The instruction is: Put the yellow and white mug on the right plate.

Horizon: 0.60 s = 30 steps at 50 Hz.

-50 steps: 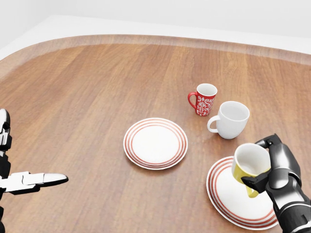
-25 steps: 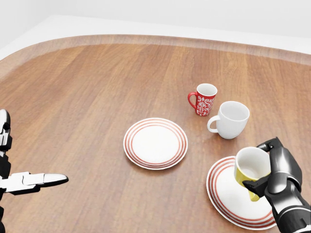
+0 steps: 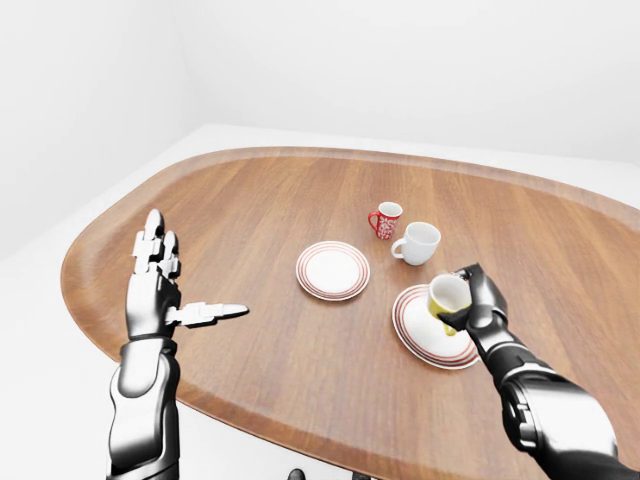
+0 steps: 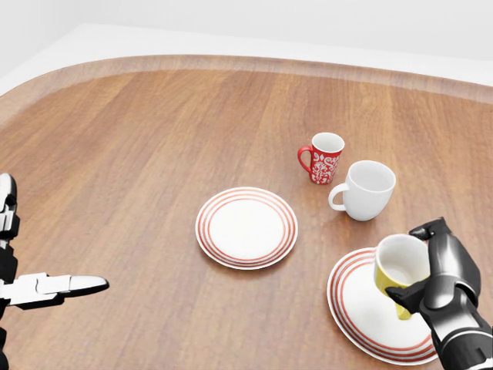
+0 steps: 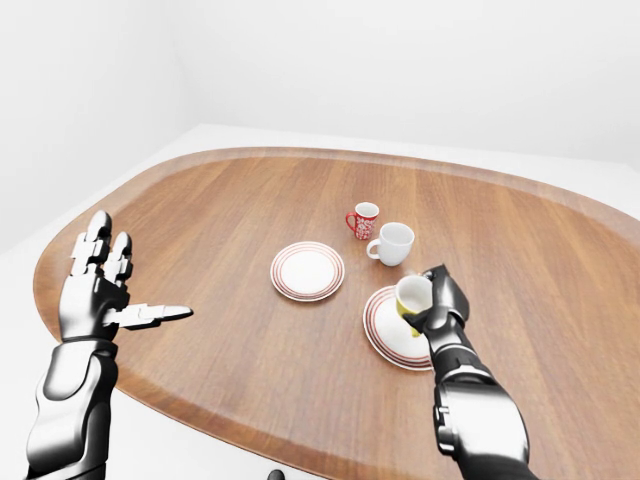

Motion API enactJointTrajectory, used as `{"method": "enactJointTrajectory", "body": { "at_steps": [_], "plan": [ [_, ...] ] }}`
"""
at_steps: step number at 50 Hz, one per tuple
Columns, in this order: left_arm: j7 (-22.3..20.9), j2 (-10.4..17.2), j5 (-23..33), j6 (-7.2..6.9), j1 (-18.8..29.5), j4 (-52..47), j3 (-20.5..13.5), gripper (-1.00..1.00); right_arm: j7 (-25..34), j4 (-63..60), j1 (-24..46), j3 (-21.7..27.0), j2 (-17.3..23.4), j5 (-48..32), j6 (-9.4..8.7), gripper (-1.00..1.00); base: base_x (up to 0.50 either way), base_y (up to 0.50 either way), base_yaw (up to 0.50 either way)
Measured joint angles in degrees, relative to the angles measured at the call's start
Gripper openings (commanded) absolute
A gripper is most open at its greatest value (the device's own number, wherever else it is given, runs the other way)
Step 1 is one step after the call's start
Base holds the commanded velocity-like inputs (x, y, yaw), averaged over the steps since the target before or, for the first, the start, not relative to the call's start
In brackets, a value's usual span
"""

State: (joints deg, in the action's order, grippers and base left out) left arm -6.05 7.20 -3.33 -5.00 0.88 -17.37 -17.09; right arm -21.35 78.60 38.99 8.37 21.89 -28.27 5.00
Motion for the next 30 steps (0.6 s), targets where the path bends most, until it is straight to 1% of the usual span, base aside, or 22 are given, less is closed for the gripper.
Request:
{"method": "enactJointTrajectory", "body": {
  "at_steps": [1, 14, 30],
  "plan": [
    [0.0, 0.0, 0.0, 0.0, 0.0, 0.0, 0.0, 1.0, 0.1, 0.0, 0.0, 0.0, 0.0, -0.2, 0.0, 1.0, 0.0, 0.0, 0.0],
    [0.0, 0.0, 0.0, 0.0, -0.1, -0.5, 0.0, 1.0, 1.0, -0.2, 0.2, 0.3, -0.1, -1.7, 0.0, 1.0, 0.0, 0.0, 0.0],
    [-0.1, -0.1, 0.0, 0.0, -0.2, -0.8, 0.0, 1.0, 1.7, -0.4, 0.4, 0.5, 0.2, -1.5, 0.0, 1.0, 0.0, 0.0, 0.0]
  ]
}}
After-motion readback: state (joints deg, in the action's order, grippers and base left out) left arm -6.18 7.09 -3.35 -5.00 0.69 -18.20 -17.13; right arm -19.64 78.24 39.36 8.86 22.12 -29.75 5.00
